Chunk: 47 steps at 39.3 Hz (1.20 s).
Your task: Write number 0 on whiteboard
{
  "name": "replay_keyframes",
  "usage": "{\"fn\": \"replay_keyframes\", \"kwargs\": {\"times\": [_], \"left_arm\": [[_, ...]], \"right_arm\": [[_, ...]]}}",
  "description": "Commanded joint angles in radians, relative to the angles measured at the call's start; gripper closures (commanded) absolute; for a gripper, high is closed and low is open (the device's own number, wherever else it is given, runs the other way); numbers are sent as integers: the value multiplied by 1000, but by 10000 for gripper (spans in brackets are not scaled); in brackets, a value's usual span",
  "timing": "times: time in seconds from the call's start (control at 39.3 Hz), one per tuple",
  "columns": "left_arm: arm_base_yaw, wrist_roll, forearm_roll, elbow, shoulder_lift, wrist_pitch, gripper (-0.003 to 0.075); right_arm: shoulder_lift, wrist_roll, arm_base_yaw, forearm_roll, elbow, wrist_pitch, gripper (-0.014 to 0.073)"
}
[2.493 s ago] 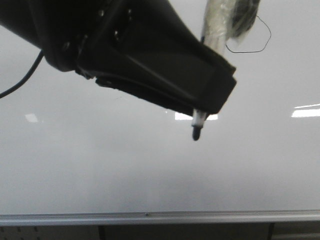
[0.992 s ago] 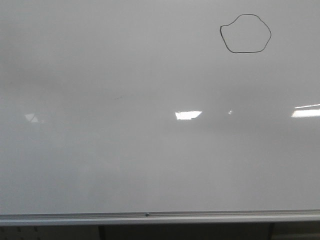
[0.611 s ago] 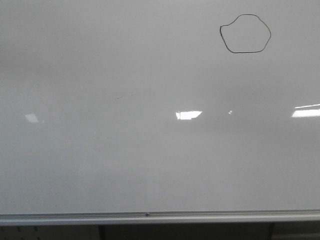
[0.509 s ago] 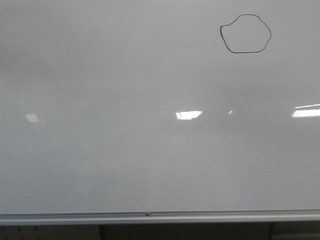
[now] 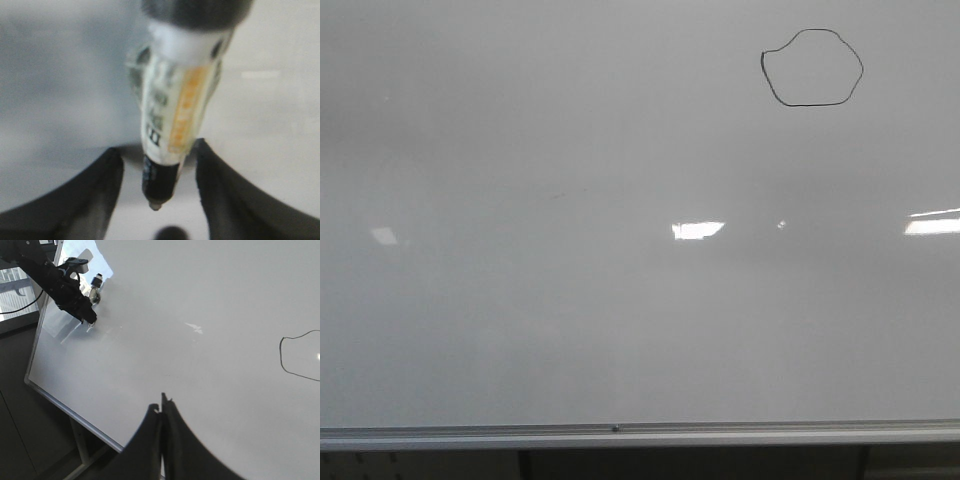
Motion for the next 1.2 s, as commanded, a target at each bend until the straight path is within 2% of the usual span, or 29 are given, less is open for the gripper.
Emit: {"fn": "replay_keyframes", "kwargs": {"times": [0.0,0.05,0.1,0.31,0.46,0.66,0.94,0.99,1.17], "left_arm": [[-1,-6,-14,-31,-30,-56,130],[-1,-6,-10,-31,-34,-46,76],[-1,-6,4,-31,-46,-28,63],[-1,-6,29,-31,-136,67,101],[-1,-6,15,-6,-252,98,228],[-1,-4,-34,120,-436,106,454],[-35,23,-73,380,-679,-34,715],[-47,23,-73,422,-730,-59,738],[-97,23,-87,560,-887,-145,740]], "right_arm": [[10,-9,-5,29,-24,-54,662],[10,-9,-5,29,-24,-55,662],[10,-9,-5,29,-24,-56,662],[10,-9,-5,29,-24,-57,662],[10,-9,-5,29,-24,-58,662],[10,-9,-5,29,-24,-58,662],[10,-9,-5,29,-24,-58,662],[10,-9,-5,29,-24,-58,662],[10,-9,-5,29,-24,-58,662]]}}
